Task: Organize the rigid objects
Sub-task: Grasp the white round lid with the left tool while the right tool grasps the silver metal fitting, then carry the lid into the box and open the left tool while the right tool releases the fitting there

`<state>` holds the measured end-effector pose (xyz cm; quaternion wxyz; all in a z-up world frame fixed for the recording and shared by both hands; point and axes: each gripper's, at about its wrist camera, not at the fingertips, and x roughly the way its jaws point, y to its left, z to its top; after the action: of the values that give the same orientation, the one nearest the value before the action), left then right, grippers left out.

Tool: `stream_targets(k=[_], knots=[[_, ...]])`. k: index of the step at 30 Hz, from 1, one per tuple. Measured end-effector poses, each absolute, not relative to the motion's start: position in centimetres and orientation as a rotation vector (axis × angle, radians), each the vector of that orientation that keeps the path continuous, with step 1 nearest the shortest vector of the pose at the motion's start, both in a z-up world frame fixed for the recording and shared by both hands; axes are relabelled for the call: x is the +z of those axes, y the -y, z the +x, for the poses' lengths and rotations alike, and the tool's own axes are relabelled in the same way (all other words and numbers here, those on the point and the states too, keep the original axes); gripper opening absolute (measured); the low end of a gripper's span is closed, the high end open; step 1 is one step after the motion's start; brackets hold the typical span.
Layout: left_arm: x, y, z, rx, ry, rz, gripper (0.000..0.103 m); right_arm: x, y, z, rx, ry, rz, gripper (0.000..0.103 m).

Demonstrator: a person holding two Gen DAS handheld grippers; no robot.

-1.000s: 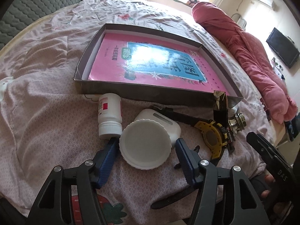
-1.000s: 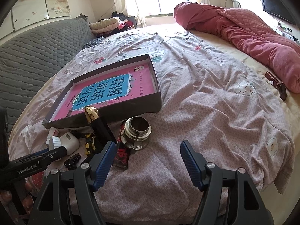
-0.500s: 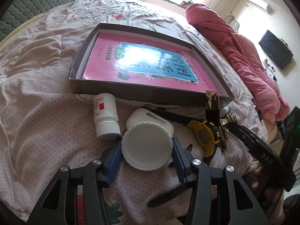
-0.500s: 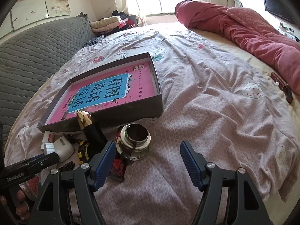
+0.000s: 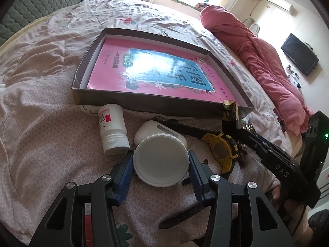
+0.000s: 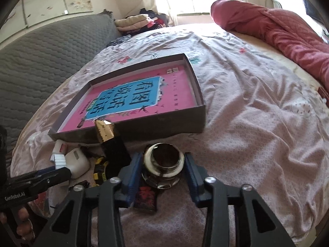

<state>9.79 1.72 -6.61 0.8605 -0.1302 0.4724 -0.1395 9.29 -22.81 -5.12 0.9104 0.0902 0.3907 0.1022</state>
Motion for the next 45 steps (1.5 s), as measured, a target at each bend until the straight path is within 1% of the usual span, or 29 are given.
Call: stream_targets(k=[6,20,26,45], knots=[[-6.1,-1.7,9.7,-0.301,-0.978,-0.273,0.052,-3.3,22.7,8.0,0.218,-0.706,0.148,0.037],[-3.6,-1.6,8.2,-0.284,-0.892,-0.238,0.052,-1.4,21.1,6.6,0.234,-0.603,0.048,0.037],[-2.9,-2.1,7.9,-0.243,-0.872,-0.219,0.052,-0.9,21.3,6.5,0.215,-0.571,0.051,0.037],[-0.5,-3.3,10.9,-0.147,-0.793,-0.210,0.052,0.3,21.6,8.1,0.170,-0.459,0.028,0.037]])
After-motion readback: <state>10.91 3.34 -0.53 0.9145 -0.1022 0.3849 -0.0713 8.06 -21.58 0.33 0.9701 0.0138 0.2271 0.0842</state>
